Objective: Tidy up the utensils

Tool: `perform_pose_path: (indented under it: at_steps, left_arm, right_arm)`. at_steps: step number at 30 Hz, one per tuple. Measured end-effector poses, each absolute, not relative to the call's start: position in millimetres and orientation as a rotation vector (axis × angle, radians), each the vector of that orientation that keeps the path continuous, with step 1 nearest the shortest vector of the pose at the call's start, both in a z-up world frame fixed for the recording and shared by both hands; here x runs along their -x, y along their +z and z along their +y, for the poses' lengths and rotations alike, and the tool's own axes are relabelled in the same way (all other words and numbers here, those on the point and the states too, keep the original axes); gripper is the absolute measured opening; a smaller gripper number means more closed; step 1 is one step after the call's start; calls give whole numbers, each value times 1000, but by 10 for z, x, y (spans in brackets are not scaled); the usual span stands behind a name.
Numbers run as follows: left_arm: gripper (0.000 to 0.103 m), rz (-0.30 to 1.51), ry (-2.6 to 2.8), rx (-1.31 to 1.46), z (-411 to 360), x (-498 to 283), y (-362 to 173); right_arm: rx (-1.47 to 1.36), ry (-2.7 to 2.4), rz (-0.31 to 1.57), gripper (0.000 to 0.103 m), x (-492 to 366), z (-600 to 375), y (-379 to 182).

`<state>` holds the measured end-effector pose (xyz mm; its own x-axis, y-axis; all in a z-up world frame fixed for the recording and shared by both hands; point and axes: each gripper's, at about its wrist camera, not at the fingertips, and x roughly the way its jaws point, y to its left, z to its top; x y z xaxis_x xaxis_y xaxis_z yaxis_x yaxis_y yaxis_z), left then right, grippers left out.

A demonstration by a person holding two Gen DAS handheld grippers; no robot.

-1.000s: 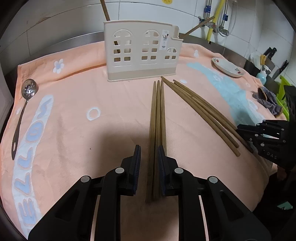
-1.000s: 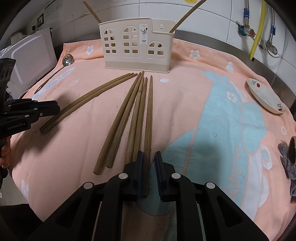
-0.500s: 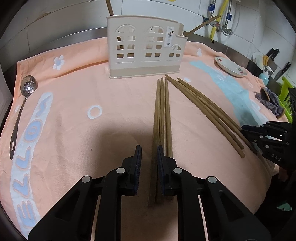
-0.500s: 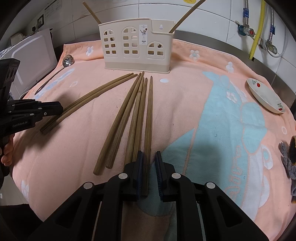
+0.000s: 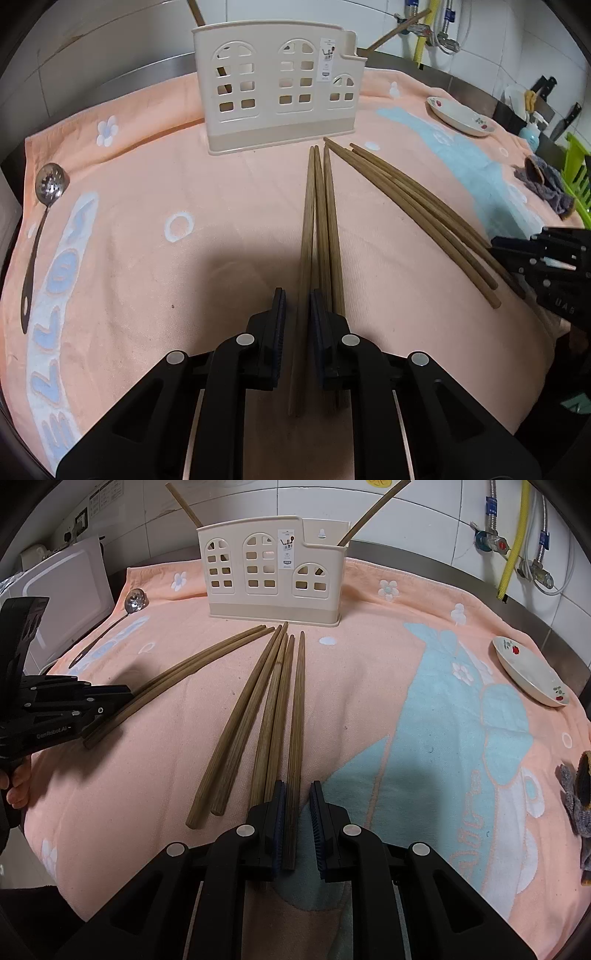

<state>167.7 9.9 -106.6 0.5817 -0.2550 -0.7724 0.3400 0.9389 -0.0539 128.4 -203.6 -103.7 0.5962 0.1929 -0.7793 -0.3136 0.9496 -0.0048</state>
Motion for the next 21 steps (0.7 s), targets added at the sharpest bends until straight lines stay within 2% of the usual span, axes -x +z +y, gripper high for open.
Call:
perform_pose_path:
  at_steps: [17, 19, 21]
  left_arm:
    - [11, 891, -347, -104, 31, -1684, -1069]
    - [6, 896, -344, -106, 33, -1685, -1054]
    - [6, 889, -348, -93, 50, -1668, -1019]
  right_arm:
    - [136, 287, 864, 12, -1265, -2034, -1045]
    - [128, 285, 864, 11, -1261, -2042, -1036]
    - [125, 284, 860, 10, -1247, -2044, -1018]
